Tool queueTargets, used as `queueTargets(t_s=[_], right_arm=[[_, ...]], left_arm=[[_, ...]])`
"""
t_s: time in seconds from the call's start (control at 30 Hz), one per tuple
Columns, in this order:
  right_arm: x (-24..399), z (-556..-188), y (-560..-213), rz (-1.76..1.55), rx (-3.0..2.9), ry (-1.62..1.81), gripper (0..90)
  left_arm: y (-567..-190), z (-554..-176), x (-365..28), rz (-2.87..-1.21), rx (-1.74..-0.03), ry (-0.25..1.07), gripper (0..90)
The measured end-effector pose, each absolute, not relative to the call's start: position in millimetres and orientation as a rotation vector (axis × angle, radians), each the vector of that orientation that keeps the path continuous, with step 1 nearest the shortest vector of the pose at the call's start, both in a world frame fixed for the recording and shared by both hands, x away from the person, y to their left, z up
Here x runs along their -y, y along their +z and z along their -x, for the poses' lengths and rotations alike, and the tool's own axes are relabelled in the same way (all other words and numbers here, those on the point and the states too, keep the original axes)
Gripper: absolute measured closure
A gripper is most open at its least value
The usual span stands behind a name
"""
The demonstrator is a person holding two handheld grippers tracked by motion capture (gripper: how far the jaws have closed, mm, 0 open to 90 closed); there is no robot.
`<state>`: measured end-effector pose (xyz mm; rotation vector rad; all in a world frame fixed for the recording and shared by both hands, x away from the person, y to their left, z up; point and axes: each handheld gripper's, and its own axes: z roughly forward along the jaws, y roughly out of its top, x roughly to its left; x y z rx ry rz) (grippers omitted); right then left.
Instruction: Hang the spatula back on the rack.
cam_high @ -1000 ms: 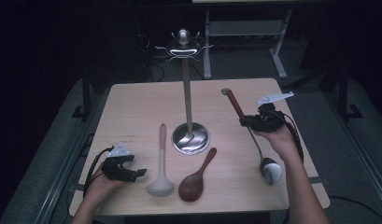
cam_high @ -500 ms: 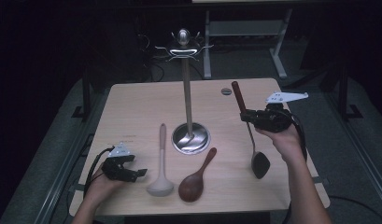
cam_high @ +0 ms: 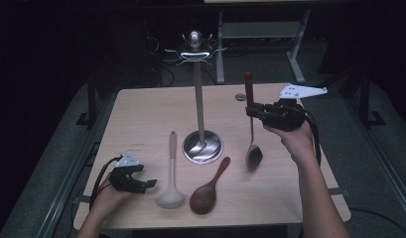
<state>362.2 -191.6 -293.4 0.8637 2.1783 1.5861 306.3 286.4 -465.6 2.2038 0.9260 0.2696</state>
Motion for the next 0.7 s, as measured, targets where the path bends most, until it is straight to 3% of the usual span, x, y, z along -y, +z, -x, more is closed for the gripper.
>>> queueTargets(t_s=[0.7], right_arm=[[155.3, -399.3, -257.6, -0.8, -2.145, 1.66, 74.0]], left_arm=[[-464.2, -304.8, -289.2, -2.193, -0.926, 0.269, 17.3]])
